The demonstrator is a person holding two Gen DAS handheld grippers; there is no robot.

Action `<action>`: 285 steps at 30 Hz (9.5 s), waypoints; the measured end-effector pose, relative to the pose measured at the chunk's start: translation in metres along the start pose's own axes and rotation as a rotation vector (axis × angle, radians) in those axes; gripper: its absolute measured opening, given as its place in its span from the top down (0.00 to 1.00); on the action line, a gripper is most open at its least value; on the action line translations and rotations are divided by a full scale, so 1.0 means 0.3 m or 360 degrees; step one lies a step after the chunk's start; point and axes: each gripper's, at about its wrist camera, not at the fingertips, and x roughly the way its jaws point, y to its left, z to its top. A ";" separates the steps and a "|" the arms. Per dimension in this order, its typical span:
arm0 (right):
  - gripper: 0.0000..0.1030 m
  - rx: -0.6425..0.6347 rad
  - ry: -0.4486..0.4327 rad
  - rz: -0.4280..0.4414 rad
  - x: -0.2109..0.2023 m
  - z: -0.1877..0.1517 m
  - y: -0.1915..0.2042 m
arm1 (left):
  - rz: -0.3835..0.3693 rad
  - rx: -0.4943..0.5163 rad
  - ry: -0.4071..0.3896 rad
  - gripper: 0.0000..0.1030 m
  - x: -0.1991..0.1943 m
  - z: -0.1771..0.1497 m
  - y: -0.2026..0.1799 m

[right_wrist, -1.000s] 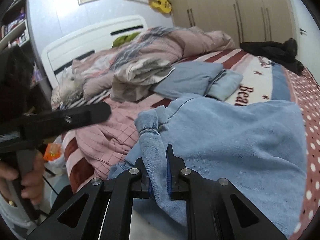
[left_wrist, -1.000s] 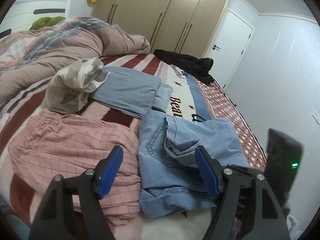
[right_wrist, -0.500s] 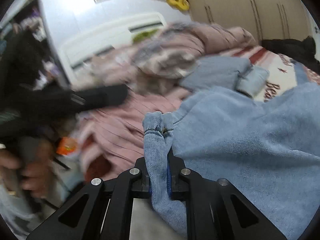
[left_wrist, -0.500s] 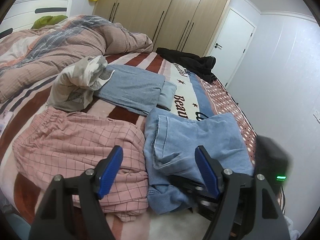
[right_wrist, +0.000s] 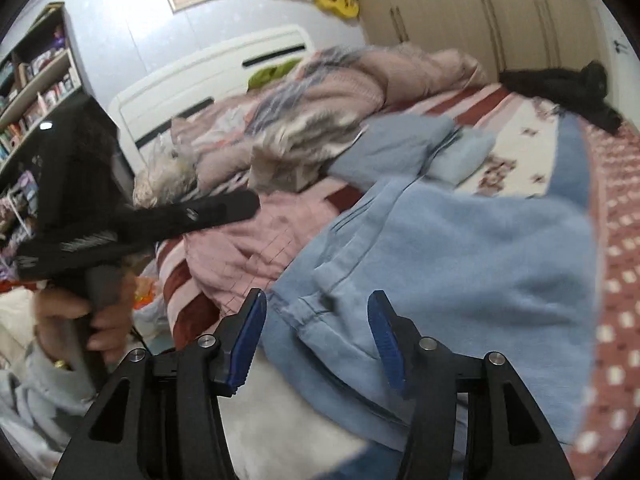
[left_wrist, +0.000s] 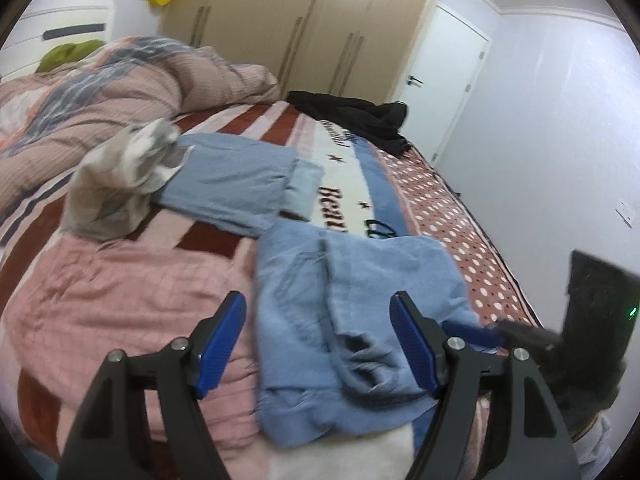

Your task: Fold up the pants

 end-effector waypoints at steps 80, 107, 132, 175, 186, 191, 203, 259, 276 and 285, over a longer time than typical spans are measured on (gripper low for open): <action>0.96 -0.0074 -0.0207 -0.0539 -0.051 0.011 -0.069 | -0.0380 0.0165 0.0412 0.50 0.063 -0.009 -0.028; 0.95 -0.0009 -0.0090 -0.0448 0.023 -0.005 -0.074 | -0.0018 0.0560 0.0585 0.98 0.044 -0.329 0.001; 0.45 -0.0158 0.0248 -0.0198 0.218 -0.074 0.051 | -0.0317 -0.0026 0.0357 0.39 0.086 -0.030 0.037; 0.77 0.0531 0.0037 -0.0378 -0.395 -0.245 -0.306 | -0.0508 0.0166 0.0706 0.52 0.309 -0.120 -0.238; 0.47 0.0663 0.0150 -0.0337 -0.396 -0.373 -0.412 | -0.0607 -0.0053 0.0890 0.25 0.354 -0.169 -0.148; 0.44 0.0788 0.0207 -0.0165 -0.342 -0.396 -0.476 | -0.0712 -0.0072 0.0943 0.21 0.409 -0.213 -0.207; 0.50 0.0906 0.0165 0.0094 -0.292 -0.396 -0.535 | -0.0802 -0.0033 0.0917 0.70 0.379 -0.203 -0.292; 0.72 0.0204 0.0172 0.0139 0.089 0.132 0.267 | -0.0240 0.0105 0.0351 0.76 -0.337 0.014 0.336; 0.72 0.0159 0.0332 0.0144 0.416 0.221 0.367 | -0.0086 0.0052 0.0452 0.75 -0.225 0.097 0.632; 0.72 0.0204 0.0417 0.0066 0.517 0.221 0.315 | -0.0098 0.0059 0.0576 0.73 -0.083 0.099 0.689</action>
